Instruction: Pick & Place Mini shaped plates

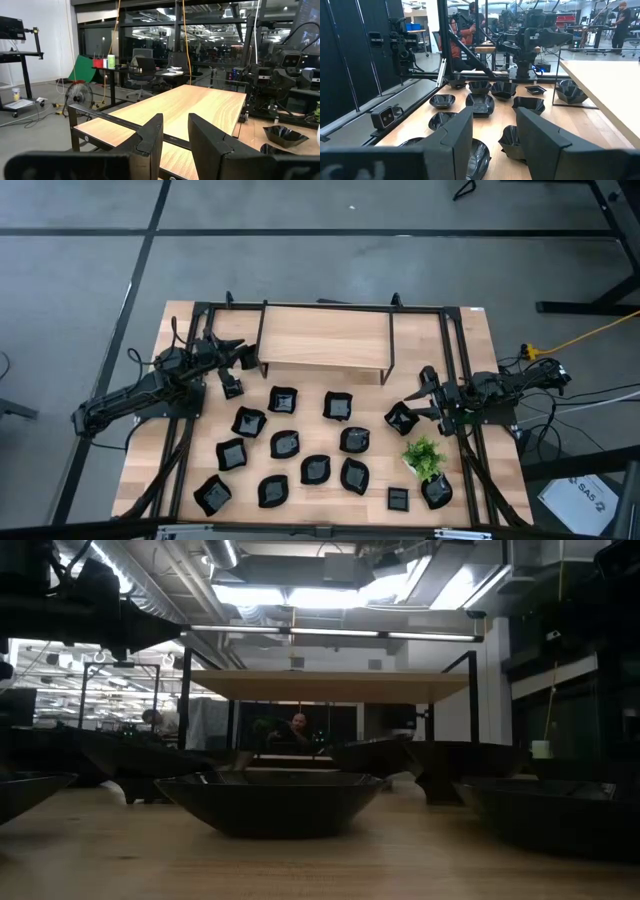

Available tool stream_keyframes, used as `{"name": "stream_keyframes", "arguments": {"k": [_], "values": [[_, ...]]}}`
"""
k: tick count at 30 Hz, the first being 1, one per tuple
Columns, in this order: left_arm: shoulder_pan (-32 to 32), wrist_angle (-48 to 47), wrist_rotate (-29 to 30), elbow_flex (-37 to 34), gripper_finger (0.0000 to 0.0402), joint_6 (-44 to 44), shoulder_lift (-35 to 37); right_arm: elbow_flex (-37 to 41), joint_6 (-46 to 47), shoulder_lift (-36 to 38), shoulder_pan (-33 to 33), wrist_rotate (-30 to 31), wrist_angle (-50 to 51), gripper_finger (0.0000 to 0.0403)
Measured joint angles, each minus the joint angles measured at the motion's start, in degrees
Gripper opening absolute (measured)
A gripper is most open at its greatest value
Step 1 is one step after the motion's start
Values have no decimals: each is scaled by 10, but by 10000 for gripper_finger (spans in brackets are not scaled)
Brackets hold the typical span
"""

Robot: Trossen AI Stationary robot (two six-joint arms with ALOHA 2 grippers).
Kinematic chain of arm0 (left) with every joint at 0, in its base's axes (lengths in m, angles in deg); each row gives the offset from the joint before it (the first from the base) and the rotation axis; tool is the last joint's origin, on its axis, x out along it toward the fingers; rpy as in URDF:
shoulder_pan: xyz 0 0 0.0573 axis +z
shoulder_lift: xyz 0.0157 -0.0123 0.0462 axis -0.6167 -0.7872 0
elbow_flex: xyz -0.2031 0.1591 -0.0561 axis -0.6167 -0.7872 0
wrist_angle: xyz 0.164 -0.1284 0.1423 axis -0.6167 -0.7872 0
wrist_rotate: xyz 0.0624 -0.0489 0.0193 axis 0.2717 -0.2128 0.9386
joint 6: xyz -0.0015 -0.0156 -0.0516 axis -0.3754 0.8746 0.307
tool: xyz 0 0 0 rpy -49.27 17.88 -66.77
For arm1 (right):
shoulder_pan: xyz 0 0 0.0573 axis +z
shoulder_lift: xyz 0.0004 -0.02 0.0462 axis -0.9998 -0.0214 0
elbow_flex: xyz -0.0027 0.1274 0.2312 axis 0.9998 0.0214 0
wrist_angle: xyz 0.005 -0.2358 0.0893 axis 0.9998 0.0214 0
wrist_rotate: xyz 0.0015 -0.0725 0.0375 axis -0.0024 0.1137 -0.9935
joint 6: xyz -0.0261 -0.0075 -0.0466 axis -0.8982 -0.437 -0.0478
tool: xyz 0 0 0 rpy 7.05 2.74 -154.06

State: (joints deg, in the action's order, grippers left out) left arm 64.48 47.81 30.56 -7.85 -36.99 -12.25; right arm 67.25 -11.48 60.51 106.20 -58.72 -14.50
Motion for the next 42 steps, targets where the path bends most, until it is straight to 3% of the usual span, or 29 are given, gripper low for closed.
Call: {"name": "stream_keyframes", "arguments": {"k": [6,11,14,18,23,30,42], "values": [[0,0,0,0,86,0,0,0,83,0,0,1,-26,152],[0,0,0,0,86,0,0,0,41,0,0,-26,-143,152],[0,0,0,0,86,0,0,-7,-17,-2,0,-43,-162,152],[0,0,0,0,86,0,0,-46,-37,-32,0,32,-139,152],[0,0,0,0,86,0,0,-122,-63,-130,-1,85,-126,152],[0,0,0,0,86,0,0,-300,-7,-303,-1,153,78,152],[0,0,0,0,86,0,0,-576,181,-526,0,158,462,152]]}}
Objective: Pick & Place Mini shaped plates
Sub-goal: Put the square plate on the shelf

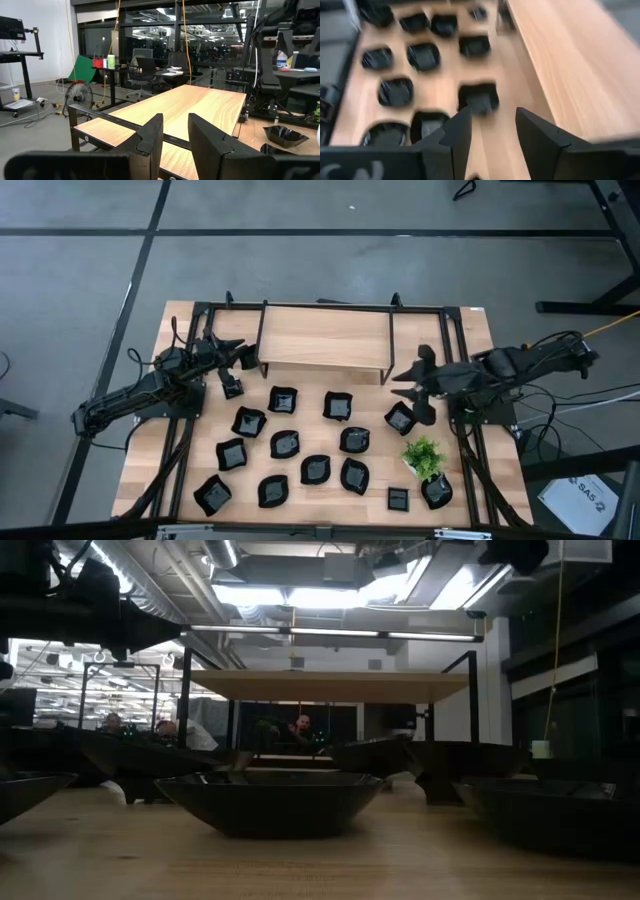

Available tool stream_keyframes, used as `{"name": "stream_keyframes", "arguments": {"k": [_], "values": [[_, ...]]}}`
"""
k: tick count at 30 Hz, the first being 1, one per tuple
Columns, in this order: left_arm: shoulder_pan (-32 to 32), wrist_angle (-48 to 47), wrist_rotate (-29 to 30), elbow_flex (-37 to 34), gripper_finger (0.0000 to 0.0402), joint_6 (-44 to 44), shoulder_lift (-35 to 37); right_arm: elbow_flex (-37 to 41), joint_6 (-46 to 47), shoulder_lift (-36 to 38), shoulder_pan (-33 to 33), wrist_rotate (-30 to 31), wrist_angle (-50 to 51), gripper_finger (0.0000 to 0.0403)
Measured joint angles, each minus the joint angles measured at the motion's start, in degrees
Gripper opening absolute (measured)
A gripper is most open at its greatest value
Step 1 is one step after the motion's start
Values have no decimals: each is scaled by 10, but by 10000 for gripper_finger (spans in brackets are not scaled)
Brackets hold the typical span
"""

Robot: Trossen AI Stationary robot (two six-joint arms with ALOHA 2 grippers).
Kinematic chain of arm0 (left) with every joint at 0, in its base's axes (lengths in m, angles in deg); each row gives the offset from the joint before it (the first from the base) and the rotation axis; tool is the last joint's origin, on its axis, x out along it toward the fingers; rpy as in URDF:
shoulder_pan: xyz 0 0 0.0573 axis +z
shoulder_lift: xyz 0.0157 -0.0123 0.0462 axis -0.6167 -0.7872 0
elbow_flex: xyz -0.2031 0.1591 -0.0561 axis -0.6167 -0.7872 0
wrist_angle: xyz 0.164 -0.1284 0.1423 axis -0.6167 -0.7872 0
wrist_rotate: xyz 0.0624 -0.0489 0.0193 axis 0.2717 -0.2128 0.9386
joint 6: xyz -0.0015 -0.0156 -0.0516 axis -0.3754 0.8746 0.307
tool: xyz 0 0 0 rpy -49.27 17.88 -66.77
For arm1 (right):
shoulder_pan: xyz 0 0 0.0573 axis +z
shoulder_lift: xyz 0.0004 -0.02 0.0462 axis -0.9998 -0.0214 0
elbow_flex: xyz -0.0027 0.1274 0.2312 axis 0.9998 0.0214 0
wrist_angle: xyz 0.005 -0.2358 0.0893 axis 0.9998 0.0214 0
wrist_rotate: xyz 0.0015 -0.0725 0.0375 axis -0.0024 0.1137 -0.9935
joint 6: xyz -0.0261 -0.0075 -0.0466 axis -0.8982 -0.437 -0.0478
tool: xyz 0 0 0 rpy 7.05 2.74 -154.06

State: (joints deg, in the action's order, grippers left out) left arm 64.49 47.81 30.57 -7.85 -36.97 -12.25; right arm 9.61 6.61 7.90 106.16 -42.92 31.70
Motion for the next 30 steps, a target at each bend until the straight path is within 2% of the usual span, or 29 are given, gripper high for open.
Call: {"name": "stream_keyframes", "arguments": {"k": [6,12,17,24,30], "values": [[0,0,0,0,86,0,0,-61,131,-46,0,24,137,152],[0,0,0,0,86,0,0,-56,292,-70,0,-11,257,152],[0,0,0,0,86,0,0,-46,371,-93,0,-24,364,152],[0,0,0,0,86,0,0,-17,473,-121,-2,-23,398,152],[0,0,0,0,86,0,0,23,546,-154,-31,-24,398,152]]}}
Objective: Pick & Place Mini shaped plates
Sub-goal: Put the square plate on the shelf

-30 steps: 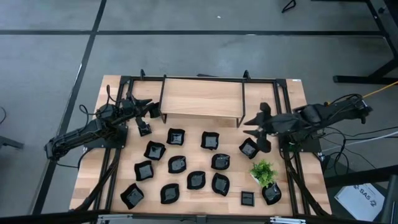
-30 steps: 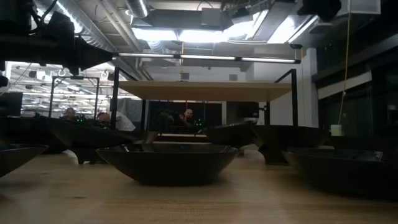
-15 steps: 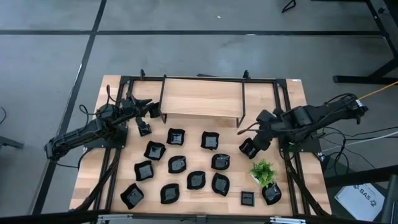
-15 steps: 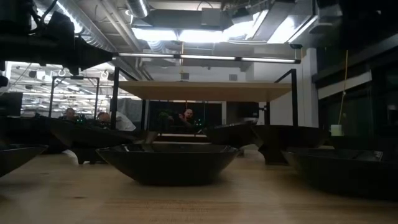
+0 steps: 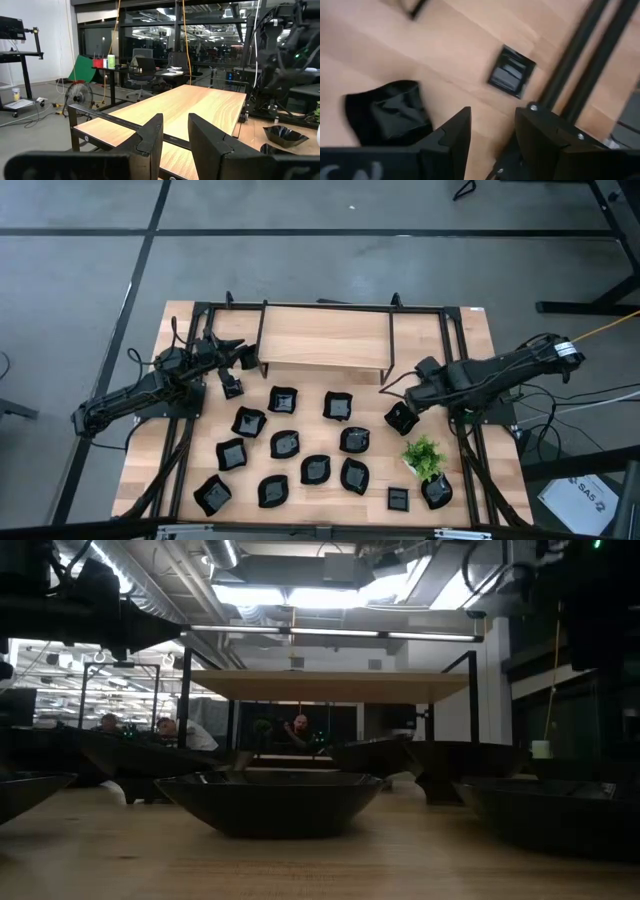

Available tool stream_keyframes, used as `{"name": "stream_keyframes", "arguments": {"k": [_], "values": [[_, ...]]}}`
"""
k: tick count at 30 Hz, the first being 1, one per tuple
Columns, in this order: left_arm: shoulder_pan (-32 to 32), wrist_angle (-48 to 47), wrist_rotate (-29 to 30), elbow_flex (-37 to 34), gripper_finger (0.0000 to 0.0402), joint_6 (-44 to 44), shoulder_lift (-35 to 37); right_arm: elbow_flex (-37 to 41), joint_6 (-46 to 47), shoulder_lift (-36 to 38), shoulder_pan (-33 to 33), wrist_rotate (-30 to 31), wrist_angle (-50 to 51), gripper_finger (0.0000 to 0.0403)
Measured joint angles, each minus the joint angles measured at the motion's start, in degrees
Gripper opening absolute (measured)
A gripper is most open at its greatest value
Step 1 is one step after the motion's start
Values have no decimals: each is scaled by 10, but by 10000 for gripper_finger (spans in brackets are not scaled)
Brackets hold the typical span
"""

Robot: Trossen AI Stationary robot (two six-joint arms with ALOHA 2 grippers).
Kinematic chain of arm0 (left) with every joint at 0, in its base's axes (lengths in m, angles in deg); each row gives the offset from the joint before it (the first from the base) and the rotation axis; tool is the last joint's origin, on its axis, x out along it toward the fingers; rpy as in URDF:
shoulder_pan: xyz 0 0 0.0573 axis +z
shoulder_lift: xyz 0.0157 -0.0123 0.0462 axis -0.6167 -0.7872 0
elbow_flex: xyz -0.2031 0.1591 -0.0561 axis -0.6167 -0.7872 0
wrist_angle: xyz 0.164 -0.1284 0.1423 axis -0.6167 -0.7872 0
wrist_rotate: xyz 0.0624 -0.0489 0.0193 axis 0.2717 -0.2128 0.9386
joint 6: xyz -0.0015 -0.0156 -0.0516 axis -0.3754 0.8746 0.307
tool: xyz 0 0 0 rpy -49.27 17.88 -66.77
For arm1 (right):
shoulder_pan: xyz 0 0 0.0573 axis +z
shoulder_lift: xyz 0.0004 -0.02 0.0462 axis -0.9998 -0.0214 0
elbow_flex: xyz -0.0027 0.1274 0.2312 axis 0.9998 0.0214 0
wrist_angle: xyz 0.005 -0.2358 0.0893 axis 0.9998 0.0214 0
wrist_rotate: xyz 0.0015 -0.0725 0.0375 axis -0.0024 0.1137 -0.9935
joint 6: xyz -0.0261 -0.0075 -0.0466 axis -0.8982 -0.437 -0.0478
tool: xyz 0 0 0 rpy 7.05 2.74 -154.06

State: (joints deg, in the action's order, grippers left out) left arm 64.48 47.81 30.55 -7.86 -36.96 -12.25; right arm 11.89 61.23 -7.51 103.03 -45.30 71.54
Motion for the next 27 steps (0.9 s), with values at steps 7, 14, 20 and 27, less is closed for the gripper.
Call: {"name": "stream_keyframes", "arguments": {"k": [7,14,20,27], "values": [[0,0,0,0,86,0,0,74,-81,-20,-39,5,-84,152],[0,0,0,0,86,0,0,152,-98,-20,-72,16,-174,152],[0,0,0,0,86,0,0,203,-102,-20,-97,13,-235,152],[0,0,0,0,86,0,0,233,-102,-20,-109,11,-282,152]]}}
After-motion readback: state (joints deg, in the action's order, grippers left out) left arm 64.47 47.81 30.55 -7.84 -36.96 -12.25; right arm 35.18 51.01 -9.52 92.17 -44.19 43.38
